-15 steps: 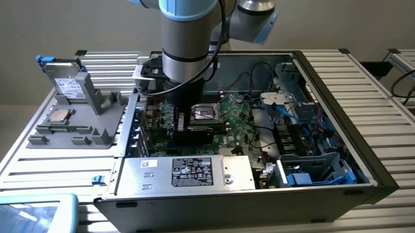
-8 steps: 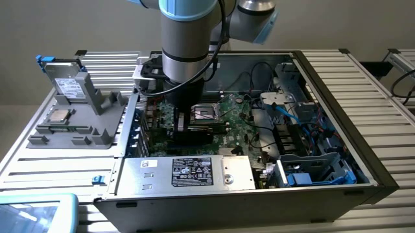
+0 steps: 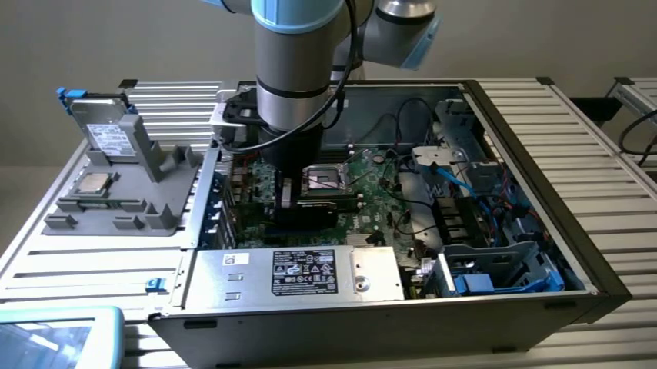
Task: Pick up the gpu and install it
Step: 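Insert the gpu into the slot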
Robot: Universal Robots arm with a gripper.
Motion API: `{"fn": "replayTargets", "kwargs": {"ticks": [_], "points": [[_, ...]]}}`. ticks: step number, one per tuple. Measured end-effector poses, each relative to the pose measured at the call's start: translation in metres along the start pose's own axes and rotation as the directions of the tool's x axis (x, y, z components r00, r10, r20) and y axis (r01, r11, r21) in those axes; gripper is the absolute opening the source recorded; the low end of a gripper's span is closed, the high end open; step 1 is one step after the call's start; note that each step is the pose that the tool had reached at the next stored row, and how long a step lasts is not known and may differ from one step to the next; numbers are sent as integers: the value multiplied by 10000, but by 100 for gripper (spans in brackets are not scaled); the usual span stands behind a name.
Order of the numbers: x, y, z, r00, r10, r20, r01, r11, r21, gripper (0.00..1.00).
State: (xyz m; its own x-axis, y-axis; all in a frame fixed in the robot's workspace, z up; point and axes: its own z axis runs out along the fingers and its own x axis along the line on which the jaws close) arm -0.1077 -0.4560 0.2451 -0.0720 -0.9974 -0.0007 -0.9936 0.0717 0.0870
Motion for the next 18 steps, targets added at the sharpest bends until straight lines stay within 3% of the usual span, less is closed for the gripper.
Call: {"fn": "replayTargets", "kwargs": {"ticks": [12,13,15,18], "points": [[-1,0,1,10000,0,6,0,10000,-2,27],[-3,1,7,10000,2,25,-2,10000,0,29],[-2,0,6,10000,2,13,-2,10000,3,40],[0,1,-9,10000,0,-3,0,10000,-4,47]]}}
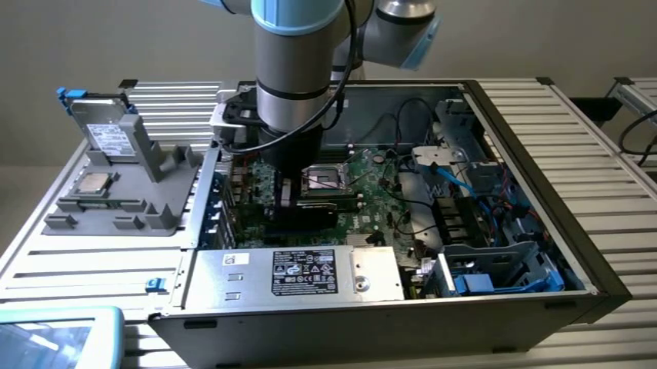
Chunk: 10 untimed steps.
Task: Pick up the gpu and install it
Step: 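Insert the gpu into the slot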
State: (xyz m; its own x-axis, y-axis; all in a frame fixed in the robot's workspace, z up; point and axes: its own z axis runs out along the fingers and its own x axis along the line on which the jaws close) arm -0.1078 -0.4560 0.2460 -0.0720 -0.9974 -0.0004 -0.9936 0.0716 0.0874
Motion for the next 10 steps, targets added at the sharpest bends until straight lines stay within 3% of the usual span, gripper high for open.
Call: {"fn": "replayTargets", "kwargs": {"ticks": [1,4,10], "points": [[-1,3,-37,10000,-1,3,1,10000,1,53],[-1,15,-164,10000,0,3,0,10000,2,53],[-3,24,-270,10000,-1,1,1,10000,2,51]]}}
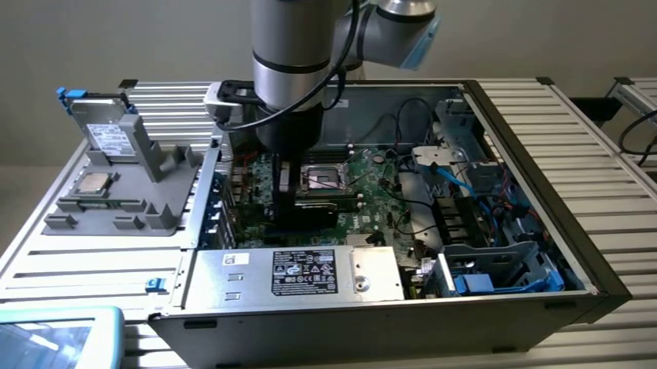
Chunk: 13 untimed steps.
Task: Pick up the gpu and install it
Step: 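Insert the gpu into the slot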
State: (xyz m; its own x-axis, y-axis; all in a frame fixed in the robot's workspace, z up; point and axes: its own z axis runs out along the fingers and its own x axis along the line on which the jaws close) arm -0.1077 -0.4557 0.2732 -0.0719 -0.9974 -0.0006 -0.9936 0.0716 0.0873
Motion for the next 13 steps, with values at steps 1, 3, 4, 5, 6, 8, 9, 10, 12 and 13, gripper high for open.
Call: {"fn": "replayTargets", "kwargs": {"ticks": [1,3,4,5,6,8,9,10,12,13], "points": [[-1,1,-9,10000,0,-1,0,10000,0,45],[-2,2,-17,10000,1,-2,-1,10000,1,33],[-2,2,-21,10000,1,-4,-1,10000,1,33],[-3,3,-30,10000,1,-9,-1,10000,0,27],[-4,4,-39,10000,2,-12,-2,10000,1,21],[-5,5,-54,10000,2,-15,-2,10000,1,15],[-5,5,-53,10000,1,-14,-1,10000,2,12],[-5,5,-54,10000,2,-14,-2,10000,2,12],[-5,6,-54,10000,3,-14,-3,10000,2,12],[-5,6,-54,10000,3,-15,-3,10000,1,12]]}}
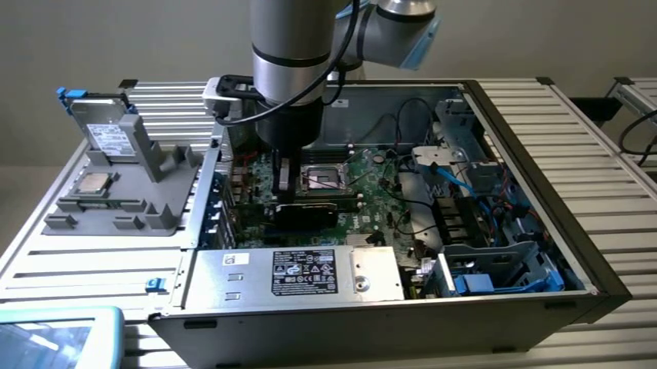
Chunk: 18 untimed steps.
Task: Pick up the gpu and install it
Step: 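Insert the gpu into the slot, then press down on the gpu until it lock into place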
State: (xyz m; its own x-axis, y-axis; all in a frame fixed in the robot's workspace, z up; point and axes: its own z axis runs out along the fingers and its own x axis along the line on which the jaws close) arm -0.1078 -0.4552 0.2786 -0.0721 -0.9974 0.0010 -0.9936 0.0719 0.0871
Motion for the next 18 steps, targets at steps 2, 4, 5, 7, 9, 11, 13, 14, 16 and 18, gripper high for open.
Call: {"fn": "replayTargets", "kwargs": {"ticks": [2,4,5,7,9,11,13,14,16,18], "points": [[0,0,0,10000,0,-1,0,10000,0,12],[0,0,0,10000,-1,-1,1,10000,0,12],[0,0,0,10000,0,0,0,10000,0,12],[0,0,0,10000,-1,-1,1,10000,0,12],[0,0,0,10000,0,-1,0,10000,0,12],[0,0,0,10000,0,-1,0,10000,-1,12],[-7,2,0,10000,-4,-4,4,10000,-2,12],[-14,11,2,10000,-3,-3,3,10000,-1,12],[-29,46,7,10000,-2,-1,2,10000,-1,12],[-46,87,12,10000,-3,0,3,10000,0,12]]}}
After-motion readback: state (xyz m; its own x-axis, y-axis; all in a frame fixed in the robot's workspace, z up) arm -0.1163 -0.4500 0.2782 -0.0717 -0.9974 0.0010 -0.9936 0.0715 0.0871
